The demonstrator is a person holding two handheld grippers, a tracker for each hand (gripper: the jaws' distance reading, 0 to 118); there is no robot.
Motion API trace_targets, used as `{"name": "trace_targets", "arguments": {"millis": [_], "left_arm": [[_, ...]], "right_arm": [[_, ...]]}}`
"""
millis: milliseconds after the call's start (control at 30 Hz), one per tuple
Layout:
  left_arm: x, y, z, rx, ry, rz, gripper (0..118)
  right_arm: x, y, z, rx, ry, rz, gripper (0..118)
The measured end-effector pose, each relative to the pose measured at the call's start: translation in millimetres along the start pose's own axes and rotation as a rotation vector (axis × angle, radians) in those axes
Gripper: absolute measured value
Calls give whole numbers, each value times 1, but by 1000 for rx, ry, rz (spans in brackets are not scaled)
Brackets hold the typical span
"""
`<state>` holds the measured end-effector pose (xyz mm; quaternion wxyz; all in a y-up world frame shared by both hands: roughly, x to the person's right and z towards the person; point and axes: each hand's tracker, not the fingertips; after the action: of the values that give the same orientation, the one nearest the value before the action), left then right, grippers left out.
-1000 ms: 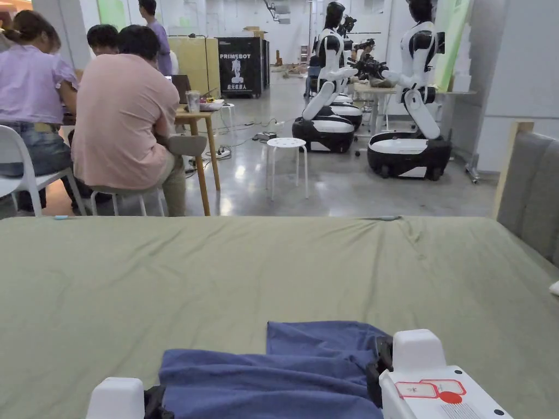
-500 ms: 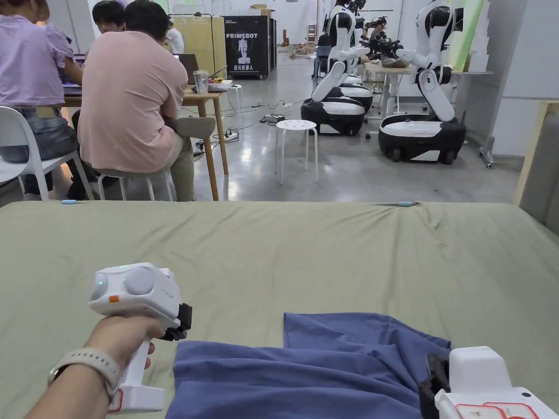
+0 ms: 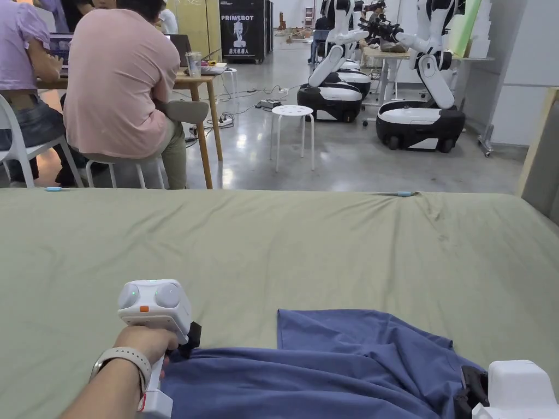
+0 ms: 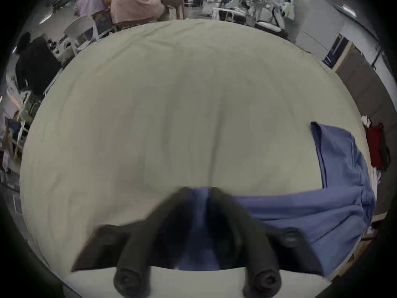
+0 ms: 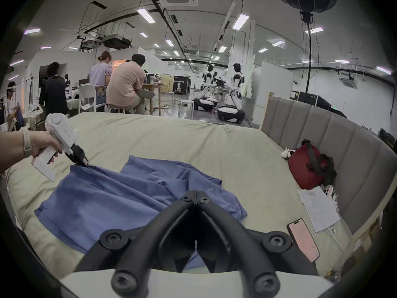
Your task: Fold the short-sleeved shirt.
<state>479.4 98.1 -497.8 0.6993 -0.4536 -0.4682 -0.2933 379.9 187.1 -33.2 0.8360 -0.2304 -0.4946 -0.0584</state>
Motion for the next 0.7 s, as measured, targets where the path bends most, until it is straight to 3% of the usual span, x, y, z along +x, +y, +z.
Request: {"name": "trace_targets", "arguments": {"millis": [133,300,433,533,567,600,633,667,700], "left_arm": [[-7,3,18,55,-25,8,0],[-8,-14,67,190,-92,-2,0],[-8,-30,91,231,-116,-14,0],[-9,-34,97,243,-121,-25,0],[-10,-35,98,244,-120,-28,0],[-10,-33,95,245,-120,-29,0],[-11,-34,94,243,-121,-30,0],[-11,-35,93,241,-125,-29,0],[-11,-36,91,238,-125,-30,0]], "right_arm": [[24,5,-10,-31,2,-49,0],[93,2,-59,-180,-67,-75,0],[156,-23,-108,-375,28,-249,0],[175,-46,-122,-429,1,-204,2],[179,-52,-126,-422,5,-221,13],[182,-55,-132,-439,3,-252,43],[183,-59,-138,-478,5,-286,96],[183,-64,-140,-487,15,-283,118],[183,-68,-135,-446,19,-279,116]]}}
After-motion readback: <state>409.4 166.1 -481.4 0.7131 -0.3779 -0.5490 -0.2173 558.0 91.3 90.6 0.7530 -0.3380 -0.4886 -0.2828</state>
